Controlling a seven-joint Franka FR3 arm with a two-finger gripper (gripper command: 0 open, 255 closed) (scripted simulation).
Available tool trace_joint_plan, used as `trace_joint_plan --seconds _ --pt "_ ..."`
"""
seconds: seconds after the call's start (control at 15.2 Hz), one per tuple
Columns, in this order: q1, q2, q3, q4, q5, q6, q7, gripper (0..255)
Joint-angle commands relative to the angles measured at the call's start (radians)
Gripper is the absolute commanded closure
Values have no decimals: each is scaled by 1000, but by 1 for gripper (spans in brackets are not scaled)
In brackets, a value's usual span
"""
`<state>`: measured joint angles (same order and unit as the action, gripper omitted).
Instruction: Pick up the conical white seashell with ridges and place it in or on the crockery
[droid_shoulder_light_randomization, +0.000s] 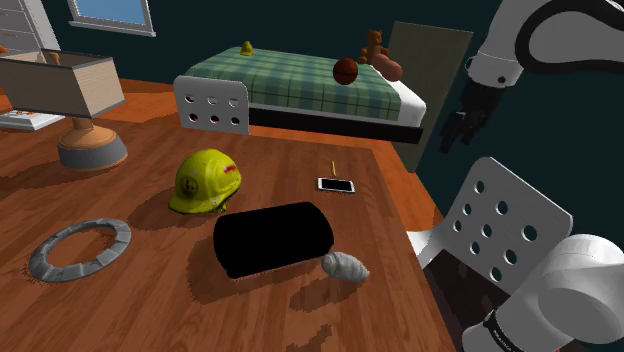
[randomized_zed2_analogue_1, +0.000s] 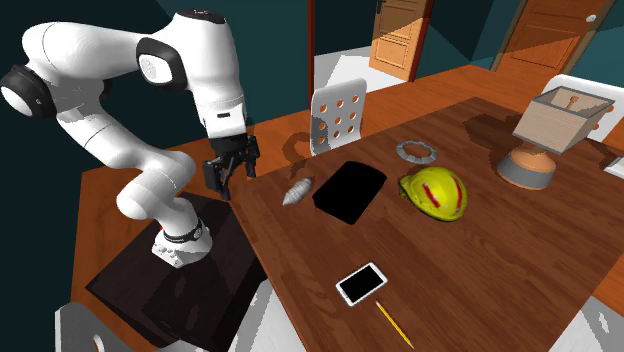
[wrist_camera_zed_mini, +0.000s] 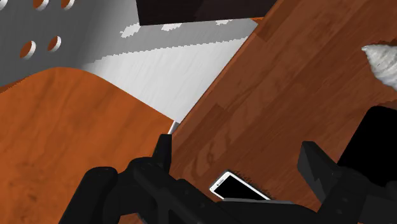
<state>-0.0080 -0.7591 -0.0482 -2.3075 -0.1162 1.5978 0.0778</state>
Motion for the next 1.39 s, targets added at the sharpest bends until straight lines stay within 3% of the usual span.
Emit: trace_joint_plan --seconds 0.0,0.73,1.32 --pt "0 0 0 0 0 0 0 0" --pt "157 5 95 -257 86 321 -48 0" --pt "302 98 187 -404 154 613 -85 0"
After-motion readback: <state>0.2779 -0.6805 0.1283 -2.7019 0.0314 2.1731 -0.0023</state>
